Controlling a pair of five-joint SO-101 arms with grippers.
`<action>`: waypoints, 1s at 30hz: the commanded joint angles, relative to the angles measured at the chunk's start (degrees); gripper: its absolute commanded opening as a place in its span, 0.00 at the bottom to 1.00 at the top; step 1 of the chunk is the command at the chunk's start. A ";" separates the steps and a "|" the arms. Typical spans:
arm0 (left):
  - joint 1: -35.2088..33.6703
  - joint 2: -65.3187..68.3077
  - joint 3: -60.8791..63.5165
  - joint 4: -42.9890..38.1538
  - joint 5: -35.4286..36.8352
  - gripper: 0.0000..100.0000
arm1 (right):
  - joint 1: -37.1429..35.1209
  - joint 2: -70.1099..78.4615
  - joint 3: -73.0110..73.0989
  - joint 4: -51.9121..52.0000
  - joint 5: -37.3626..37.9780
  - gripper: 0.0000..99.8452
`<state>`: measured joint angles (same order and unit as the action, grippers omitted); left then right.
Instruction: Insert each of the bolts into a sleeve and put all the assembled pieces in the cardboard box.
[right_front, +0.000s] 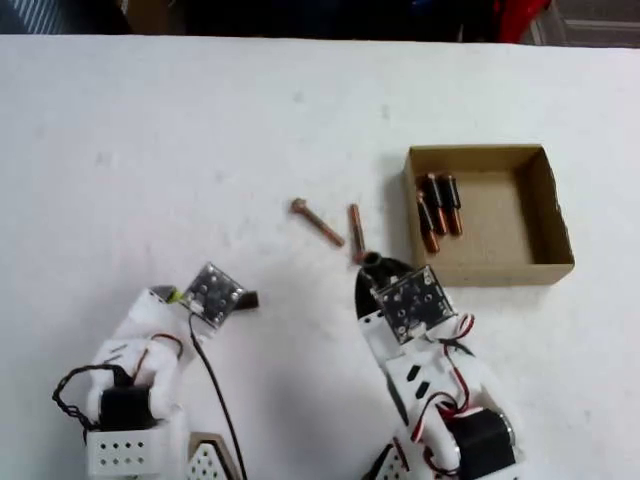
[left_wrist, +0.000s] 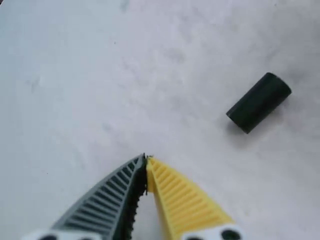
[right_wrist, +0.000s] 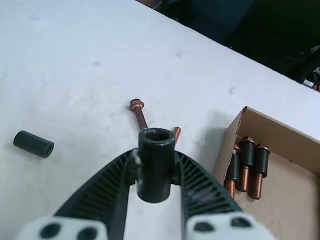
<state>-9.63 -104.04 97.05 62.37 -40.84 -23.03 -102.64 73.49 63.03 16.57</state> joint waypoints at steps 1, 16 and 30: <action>-0.04 -0.13 -1.05 -1.76 -0.53 0.02 | 0.84 -0.48 1.23 -1.80 -2.90 0.03; 0.40 9.54 -17.49 1.41 -0.62 0.02 | 5.14 -0.48 10.90 -12.18 -3.69 0.03; 8.22 46.37 -36.40 -3.69 -0.44 0.02 | 5.23 -0.48 11.43 -12.26 -3.69 0.03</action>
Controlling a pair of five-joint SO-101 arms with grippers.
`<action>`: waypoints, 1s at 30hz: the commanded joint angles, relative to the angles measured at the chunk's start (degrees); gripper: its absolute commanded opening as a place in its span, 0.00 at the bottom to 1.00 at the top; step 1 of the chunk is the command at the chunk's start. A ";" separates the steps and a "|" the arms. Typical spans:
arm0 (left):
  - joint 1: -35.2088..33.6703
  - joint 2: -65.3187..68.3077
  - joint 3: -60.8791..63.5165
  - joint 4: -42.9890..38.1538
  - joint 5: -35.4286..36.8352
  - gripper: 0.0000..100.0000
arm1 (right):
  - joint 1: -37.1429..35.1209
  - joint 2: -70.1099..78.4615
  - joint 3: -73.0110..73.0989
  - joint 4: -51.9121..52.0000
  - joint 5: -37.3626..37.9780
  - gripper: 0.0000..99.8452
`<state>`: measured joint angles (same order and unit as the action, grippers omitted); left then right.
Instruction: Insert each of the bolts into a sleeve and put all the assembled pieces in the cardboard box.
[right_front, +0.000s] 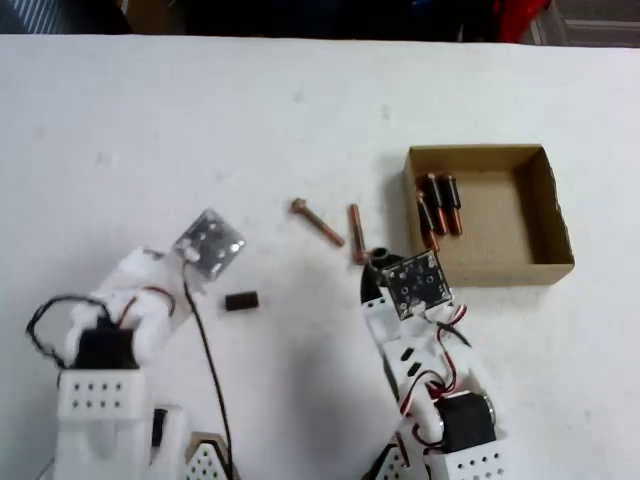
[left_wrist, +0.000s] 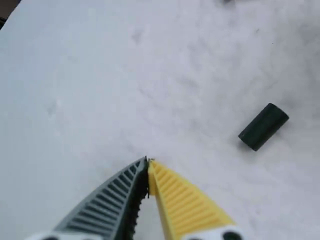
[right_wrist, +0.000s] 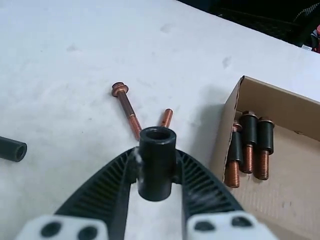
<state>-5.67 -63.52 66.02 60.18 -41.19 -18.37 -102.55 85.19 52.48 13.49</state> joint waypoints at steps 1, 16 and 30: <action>5.85 7.96 -6.42 -1.67 -0.09 0.02 | 0.57 -0.57 -0.26 -1.71 -0.62 0.03; 17.89 44.26 -32.18 -1.67 23.12 0.02 | 3.21 -0.57 -0.35 -1.71 -0.62 0.03; 19.91 78.46 -65.23 -1.32 63.82 0.02 | 3.38 -0.57 -0.26 -1.63 -0.62 0.03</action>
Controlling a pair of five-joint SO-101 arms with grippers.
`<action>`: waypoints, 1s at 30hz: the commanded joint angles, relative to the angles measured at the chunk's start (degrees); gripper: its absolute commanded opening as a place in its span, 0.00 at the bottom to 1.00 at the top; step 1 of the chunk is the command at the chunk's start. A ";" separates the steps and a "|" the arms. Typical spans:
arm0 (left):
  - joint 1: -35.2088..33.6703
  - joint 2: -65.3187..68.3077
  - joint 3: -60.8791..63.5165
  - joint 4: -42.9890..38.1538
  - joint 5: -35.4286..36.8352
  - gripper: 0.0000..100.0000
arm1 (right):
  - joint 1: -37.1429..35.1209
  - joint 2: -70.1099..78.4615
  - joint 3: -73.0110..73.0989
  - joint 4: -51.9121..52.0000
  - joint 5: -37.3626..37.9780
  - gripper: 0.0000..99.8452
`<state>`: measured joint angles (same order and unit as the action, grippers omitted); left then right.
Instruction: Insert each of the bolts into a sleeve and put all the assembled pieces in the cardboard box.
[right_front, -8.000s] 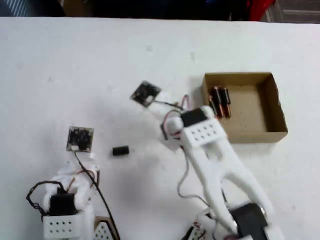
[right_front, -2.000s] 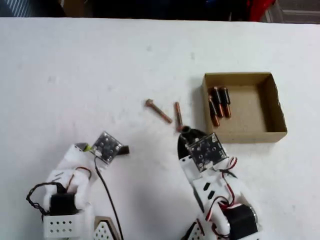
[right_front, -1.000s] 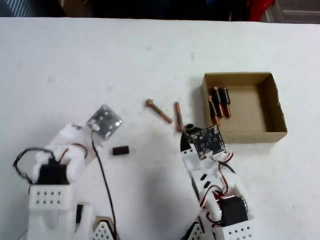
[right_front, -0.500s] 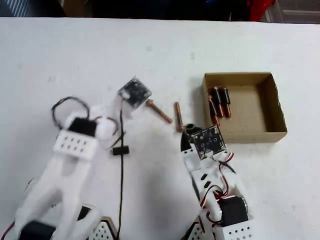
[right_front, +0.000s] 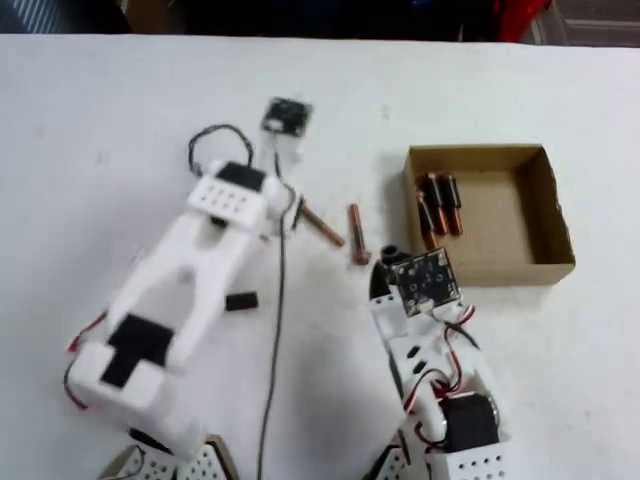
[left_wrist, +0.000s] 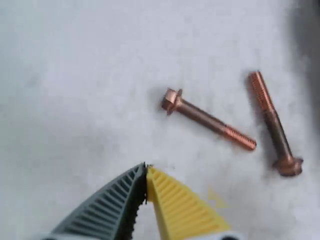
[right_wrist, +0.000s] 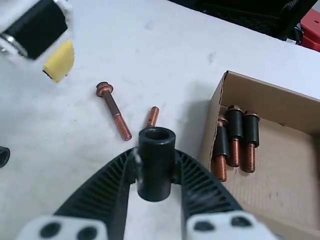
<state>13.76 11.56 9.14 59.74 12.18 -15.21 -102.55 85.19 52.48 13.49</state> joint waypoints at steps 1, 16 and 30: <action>0.48 4.97 -10.20 -0.88 13.89 0.02 | 0.22 -0.57 -0.26 -1.54 -0.62 0.03; 2.77 12.00 -17.32 -0.88 19.96 0.02 | 0.22 -0.57 -0.26 -1.45 -0.62 0.03; 5.49 12.26 -16.79 -0.88 19.96 0.02 | 0.13 -0.57 -0.18 -1.36 -0.62 0.03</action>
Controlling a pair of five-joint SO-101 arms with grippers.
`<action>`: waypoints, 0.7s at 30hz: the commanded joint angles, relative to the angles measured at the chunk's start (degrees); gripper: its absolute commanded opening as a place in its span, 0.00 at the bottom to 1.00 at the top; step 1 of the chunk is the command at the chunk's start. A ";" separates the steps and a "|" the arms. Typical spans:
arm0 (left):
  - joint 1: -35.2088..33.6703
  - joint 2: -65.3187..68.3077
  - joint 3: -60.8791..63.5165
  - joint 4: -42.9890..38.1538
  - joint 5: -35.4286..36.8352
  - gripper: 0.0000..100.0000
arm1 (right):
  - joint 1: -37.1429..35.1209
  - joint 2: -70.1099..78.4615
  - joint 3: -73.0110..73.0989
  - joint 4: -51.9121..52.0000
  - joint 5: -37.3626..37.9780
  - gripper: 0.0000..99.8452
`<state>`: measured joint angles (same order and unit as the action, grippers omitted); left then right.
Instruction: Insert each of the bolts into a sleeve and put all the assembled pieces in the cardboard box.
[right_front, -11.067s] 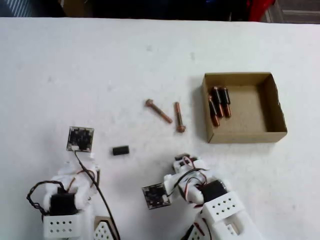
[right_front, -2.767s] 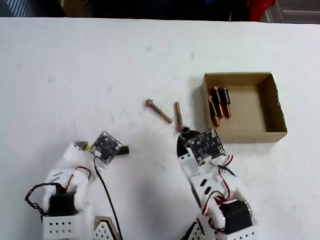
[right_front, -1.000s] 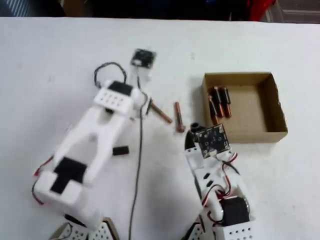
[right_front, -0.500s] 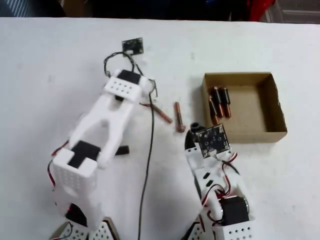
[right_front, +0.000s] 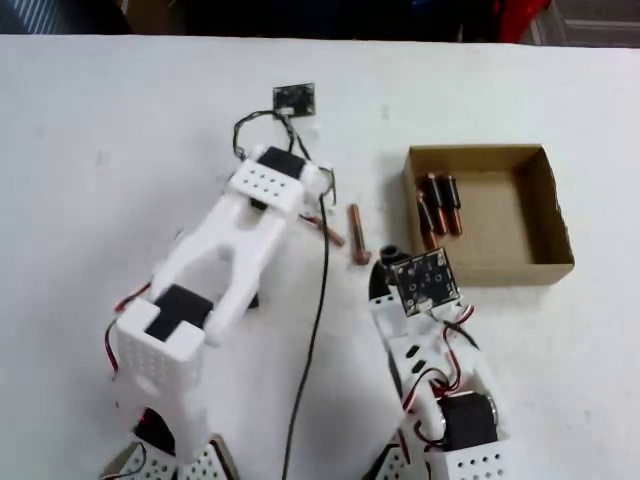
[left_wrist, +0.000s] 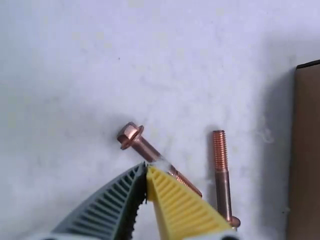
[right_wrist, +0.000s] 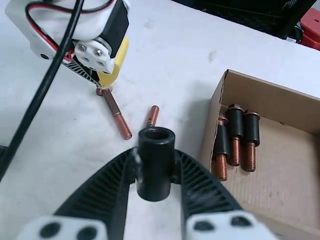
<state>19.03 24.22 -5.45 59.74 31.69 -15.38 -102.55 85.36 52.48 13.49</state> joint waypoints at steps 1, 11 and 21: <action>0.22 -0.40 -1.85 -0.88 0.26 0.02 | 0.31 -0.57 -0.35 -1.36 -0.62 0.03; 0.66 3.38 -2.81 -0.44 5.36 0.11 | 0.04 -0.57 0.44 -1.63 -0.26 0.03; 0.75 3.47 -2.64 0.70 17.05 0.29 | 0.13 -0.57 0.44 -1.63 -0.18 0.03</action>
<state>19.21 28.00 -5.45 59.74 45.32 -15.30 -102.55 86.59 52.48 13.49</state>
